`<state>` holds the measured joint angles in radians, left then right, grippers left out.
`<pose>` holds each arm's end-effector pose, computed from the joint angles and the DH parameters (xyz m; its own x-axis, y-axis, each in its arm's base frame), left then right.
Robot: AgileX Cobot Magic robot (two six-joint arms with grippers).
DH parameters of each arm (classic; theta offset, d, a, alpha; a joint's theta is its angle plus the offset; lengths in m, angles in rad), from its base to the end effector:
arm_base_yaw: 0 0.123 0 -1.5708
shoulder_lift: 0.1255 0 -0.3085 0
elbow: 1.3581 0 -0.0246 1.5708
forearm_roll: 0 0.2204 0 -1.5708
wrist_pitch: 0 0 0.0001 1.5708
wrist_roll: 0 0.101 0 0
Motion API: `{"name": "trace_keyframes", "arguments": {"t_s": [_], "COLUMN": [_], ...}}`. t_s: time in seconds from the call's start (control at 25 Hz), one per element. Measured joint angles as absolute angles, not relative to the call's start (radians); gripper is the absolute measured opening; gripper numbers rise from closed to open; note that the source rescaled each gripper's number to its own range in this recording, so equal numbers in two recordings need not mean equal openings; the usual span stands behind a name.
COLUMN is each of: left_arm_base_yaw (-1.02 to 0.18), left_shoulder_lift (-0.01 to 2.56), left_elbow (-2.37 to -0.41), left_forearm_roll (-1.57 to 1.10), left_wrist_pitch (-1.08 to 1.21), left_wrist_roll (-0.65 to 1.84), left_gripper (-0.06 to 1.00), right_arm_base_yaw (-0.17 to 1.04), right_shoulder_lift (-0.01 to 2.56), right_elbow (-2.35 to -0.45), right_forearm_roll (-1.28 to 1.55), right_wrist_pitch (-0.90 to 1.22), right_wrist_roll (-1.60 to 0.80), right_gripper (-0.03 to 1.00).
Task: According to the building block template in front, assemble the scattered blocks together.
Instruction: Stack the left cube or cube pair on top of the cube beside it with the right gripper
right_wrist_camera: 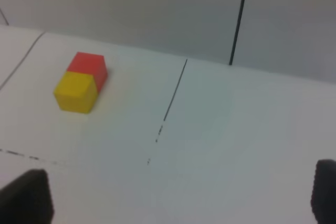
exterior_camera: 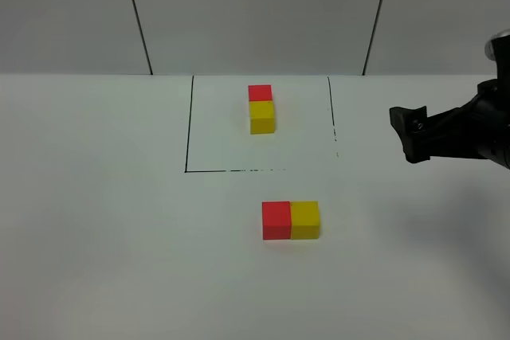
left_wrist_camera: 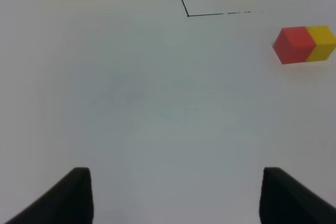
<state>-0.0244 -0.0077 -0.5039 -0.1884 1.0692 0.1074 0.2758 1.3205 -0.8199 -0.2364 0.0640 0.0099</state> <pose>-0.0495 -0.0154 0.2592 -0.4436 0.0266 -0.8958 0.1781 0.9822 -0.0590 0.2535 0.0702 0.3168 -0.3712 -0.3380 -0.8649 -0.3516 0.9132 -0.2059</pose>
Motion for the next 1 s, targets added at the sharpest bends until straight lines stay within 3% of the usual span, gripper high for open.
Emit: {"name": "trace_keyframes", "arguments": {"t_s": [0.2,0.44,0.72,1.0], "left_arm_base_yaw": [-0.024,-0.024,-0.024,-0.024], "left_shoulder_lift": [-0.008,-0.008,-0.008,-0.008], "left_elbow": [-0.504,-0.504,-0.504,-0.504], "left_forearm_roll": [-0.188,-0.188,-0.188,-0.188], "left_wrist_pitch": [1.069,1.069,1.069,1.069], "left_wrist_roll": [0.107,0.107,0.107,0.107], "left_gripper": [0.43,0.43,0.43,0.43], "right_arm_base_yaw": [0.289,0.395,0.487,0.523], "right_shoulder_lift": [1.452,1.668,1.908,2.041], "right_elbow": [-0.966,-1.170,-1.420,-1.595], "right_forearm_roll": [-0.377,-0.412,-0.190,0.053], "right_wrist_pitch": [0.247,0.489,0.774,0.996], "right_wrist_roll": [-0.118,-0.416,-0.830,-0.962], "right_gripper": [1.00,1.00,1.00,1.00]}}
